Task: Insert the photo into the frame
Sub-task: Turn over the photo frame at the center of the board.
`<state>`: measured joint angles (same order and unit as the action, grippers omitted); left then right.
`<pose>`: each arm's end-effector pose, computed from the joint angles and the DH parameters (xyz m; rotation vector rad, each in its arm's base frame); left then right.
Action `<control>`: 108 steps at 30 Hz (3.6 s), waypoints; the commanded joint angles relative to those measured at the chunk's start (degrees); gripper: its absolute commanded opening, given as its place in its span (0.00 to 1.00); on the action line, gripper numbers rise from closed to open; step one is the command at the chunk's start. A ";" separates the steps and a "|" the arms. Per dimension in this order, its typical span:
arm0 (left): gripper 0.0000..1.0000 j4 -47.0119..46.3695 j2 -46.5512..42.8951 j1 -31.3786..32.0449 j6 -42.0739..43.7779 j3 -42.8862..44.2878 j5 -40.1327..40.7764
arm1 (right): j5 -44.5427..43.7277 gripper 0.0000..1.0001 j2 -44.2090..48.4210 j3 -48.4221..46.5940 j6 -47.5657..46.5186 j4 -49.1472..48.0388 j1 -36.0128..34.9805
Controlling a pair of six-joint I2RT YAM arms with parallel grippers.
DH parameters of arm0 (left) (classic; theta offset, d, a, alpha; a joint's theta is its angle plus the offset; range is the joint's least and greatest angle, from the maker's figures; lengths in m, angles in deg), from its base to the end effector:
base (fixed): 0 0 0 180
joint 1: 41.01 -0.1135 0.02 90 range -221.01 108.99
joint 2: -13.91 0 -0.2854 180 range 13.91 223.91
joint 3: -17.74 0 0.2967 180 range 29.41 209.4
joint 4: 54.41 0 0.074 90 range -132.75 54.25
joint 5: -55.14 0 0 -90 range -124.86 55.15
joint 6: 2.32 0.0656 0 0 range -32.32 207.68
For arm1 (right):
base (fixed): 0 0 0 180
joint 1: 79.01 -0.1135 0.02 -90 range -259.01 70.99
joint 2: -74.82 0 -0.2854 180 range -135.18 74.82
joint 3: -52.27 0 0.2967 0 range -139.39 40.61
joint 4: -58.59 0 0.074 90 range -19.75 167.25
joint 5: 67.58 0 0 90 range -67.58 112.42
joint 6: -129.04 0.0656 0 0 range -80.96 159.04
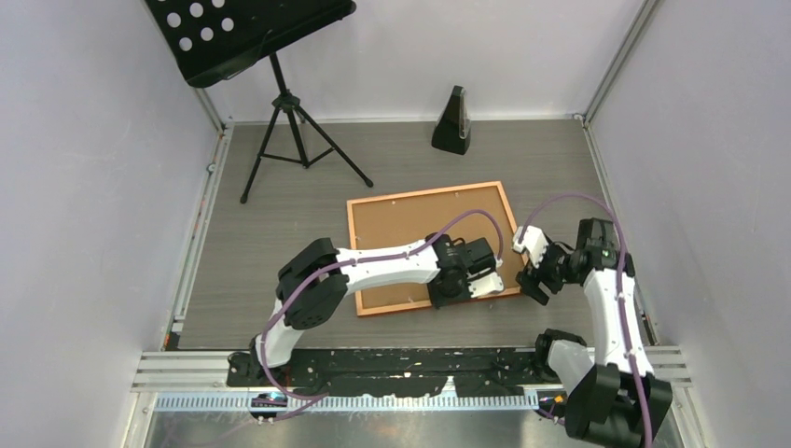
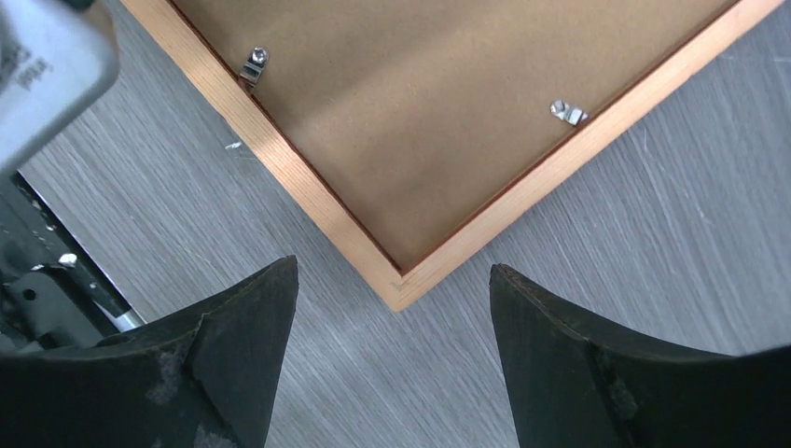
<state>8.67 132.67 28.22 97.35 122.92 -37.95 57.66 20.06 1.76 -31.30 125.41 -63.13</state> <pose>0.1662 -0.4481 0.1583 1.8858 2.2771 -0.2409 0.1956 -0.0163 0.2039 -1.2479 2.1388 0.2916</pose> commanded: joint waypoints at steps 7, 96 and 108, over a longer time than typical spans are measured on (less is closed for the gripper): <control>0.00 5.23 -4.74 -1.17 3.20 6.50 -5.97 | 3.80 0.81 17.72 10.37 -16.87 -1.41 -0.12; 0.86 5.34 -23.73 -6.38 11.01 6.82 15.24 | 12.24 0.05 17.90 -6.52 -5.93 1.84 -3.42; 0.89 5.23 -26.48 -9.73 13.91 11.55 17.82 | 14.95 0.05 3.75 -25.36 -5.42 17.21 -3.41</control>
<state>12.98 108.00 19.26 109.57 131.55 -20.64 67.00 25.02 -18.11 -42.58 138.44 -66.91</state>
